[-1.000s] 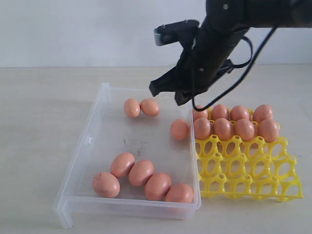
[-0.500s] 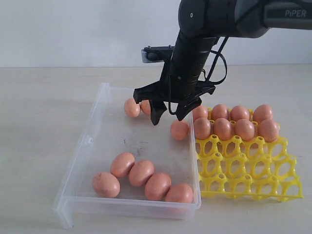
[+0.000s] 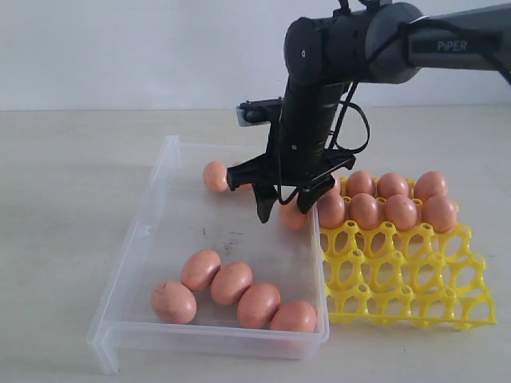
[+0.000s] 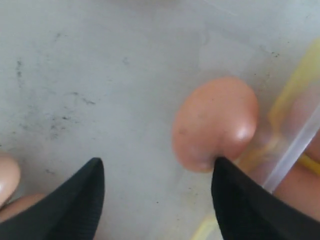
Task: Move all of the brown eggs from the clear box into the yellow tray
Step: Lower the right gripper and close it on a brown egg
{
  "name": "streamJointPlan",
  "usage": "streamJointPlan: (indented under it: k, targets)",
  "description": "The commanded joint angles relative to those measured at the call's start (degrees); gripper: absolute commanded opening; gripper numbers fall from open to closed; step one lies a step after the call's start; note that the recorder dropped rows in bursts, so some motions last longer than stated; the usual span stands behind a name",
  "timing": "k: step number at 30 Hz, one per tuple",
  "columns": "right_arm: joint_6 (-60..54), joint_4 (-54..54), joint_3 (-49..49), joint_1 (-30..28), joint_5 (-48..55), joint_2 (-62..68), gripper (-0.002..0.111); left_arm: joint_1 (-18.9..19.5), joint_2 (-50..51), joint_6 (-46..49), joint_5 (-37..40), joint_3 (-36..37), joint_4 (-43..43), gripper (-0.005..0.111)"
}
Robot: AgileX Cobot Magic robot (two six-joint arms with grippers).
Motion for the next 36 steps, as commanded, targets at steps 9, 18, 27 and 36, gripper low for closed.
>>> streamJointPlan:
  k: [9, 18, 27, 36]
  targets:
    - [0.83, -3.17, -0.26, -0.02, -3.14, 2.73, 0.056, -0.10, -0.14, -0.51, -0.09, 0.20, -0.51, 0.004]
    - [-2.49, -2.69, -0.26, -0.02, -12.55, 2.73, 0.056, -0.10, -0.14, -0.51, -0.09, 0.20, -0.51, 0.004]
    - [-23.80, -2.42, -0.26, -0.02, -17.34, 2.73, 0.056, -0.10, -0.14, -0.51, -0.09, 0.20, -0.51, 0.004]
    - [-36.83, -1.64, -0.26, -0.02, -17.88, 5.19, 0.056, -0.10, -0.14, -0.51, -0.19, 0.20, -0.51, 0.004]
